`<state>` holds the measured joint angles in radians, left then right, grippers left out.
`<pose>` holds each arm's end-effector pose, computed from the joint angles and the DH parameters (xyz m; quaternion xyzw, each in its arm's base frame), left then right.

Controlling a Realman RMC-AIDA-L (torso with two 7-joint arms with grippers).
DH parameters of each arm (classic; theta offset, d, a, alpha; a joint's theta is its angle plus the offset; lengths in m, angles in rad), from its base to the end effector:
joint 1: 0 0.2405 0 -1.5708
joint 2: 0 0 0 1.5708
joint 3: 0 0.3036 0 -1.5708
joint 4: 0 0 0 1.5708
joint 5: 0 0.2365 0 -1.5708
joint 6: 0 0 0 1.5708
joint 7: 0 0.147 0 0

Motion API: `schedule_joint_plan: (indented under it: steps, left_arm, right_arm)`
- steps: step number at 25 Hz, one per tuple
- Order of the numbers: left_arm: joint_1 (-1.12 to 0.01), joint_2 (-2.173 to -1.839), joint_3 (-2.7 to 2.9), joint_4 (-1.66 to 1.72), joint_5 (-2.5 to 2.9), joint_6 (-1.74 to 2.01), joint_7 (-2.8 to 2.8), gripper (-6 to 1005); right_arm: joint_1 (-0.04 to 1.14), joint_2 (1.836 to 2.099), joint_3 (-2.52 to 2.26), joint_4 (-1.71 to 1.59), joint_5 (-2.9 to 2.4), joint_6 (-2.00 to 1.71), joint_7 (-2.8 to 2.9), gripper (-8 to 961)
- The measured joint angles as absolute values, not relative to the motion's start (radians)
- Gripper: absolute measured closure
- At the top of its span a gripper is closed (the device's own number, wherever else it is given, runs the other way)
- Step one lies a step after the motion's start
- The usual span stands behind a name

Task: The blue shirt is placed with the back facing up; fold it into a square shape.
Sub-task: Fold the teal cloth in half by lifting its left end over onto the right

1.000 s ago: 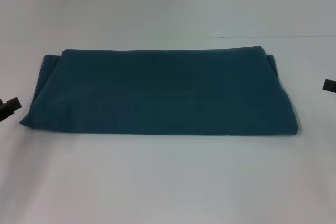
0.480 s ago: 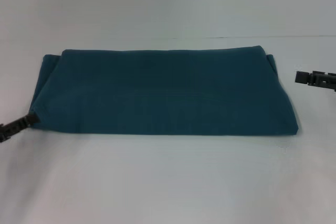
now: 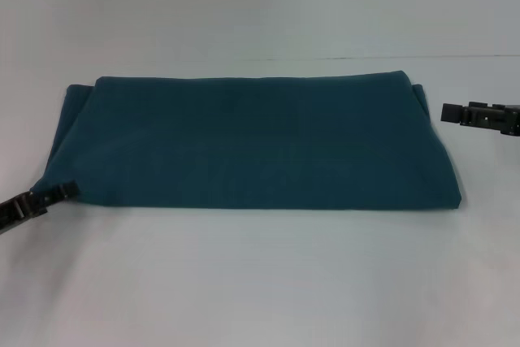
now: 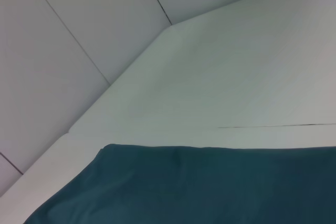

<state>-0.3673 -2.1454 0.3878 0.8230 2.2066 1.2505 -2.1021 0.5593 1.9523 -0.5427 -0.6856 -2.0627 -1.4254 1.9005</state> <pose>-0.4276 0.3371 0.0197 -0.6793 -0.6241 -0.2448 0.2986 0.3505 0.4160 0.0630 -0.8337 0.4440 0.2457 0.2177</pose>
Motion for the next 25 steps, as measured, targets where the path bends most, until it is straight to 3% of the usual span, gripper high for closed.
schedule_joint_plan:
  steps: [25]
  left_arm:
    - [-0.459,-2.127,0.445,0.775,2.255,1.123,-2.135,135]
  right_arm:
    - [0.542,1.954,-0.535,-0.686,-2.062,-1.424,1.902,39]
